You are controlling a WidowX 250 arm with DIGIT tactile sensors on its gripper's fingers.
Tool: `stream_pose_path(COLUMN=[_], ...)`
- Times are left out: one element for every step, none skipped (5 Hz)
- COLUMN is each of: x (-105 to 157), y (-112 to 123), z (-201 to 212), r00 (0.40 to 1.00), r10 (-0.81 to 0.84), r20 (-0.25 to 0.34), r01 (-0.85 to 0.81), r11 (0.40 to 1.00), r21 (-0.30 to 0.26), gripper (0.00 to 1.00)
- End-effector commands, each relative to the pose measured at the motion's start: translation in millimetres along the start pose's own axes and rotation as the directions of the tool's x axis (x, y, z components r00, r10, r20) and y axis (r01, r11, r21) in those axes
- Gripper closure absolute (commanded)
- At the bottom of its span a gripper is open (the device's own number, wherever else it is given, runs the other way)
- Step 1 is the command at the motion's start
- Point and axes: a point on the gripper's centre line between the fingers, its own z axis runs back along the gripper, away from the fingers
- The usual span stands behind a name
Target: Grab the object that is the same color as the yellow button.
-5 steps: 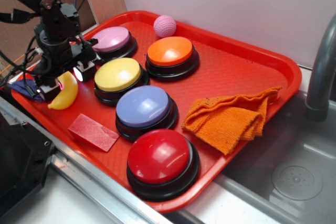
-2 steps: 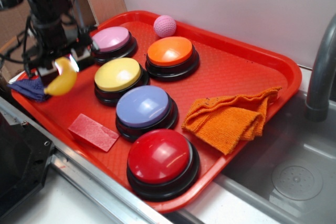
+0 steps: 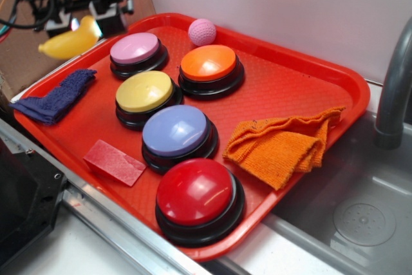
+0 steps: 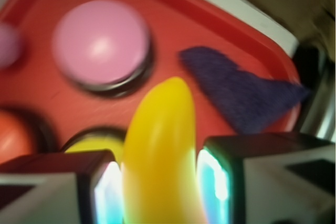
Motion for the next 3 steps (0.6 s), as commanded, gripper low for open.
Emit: stream_pose_path(x=[-9.3, -15.2, -18.8], y=[-42.5, -51.5, -51.0], z=[68.3, 79.2, 72.7], r00=[0.884, 0.802, 0.816], r10=[-0.455, -0.585, -0.555], r20=[0.106, 0.121, 0.163], r01=[0.465, 0.597, 0.569], r11=[0.878, 0.792, 0.82], r21=[-0.116, -0.127, -0.057], gripper=[1.0, 1.0, 1.0])
